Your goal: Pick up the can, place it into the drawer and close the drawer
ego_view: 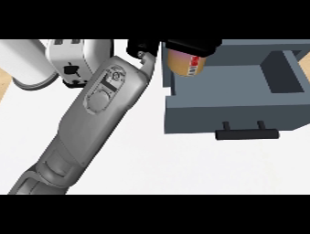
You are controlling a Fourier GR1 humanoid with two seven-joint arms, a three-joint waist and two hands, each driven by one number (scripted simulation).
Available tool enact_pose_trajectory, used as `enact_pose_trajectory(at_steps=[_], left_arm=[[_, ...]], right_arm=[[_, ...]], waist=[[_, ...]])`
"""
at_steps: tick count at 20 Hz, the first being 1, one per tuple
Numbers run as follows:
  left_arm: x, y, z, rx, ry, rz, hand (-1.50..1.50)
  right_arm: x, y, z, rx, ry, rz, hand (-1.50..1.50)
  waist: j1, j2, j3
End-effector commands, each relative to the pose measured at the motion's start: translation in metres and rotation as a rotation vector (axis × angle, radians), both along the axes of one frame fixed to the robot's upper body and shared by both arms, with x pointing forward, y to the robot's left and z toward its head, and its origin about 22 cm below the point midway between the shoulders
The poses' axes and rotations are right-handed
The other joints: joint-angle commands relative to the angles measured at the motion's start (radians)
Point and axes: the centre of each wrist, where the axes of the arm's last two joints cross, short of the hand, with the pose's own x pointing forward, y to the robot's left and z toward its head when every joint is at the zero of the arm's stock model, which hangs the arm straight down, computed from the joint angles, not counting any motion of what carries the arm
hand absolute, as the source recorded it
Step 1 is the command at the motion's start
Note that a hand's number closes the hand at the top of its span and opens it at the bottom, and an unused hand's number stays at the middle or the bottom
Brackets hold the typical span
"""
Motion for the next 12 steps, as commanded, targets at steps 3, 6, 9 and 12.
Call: enact_pose_trajectory(at_steps=[3,6,9,12], left_arm=[[0.009,-0.033,0.008,0.03,0.003,0.032,1.5],[0.016,-0.043,0.041,0.041,0.02,0.035,1.5],[0.018,-0.042,0.024,0.064,0.02,0.009,1.5],[0.023,-0.046,0.031,0.055,0.019,0.028,1.5]], right_arm=[[0.007,0.006,-0.007,0.02,0.002,0.016,-1.5],[0.001,-0.001,-0.002,0.002,-0.006,0.005,-1.5],[0.015,0.01,-0.009,0.012,0.002,-0.002,-1.5],[0.004,-0.014,-0.004,-0.006,0.004,-0.01,-1.5]], waist=[[-0.026,0.006,0.001],[-0.031,0.007,0.001],[-0.014,0.005,0.001],[-0.026,0.006,0.001]])
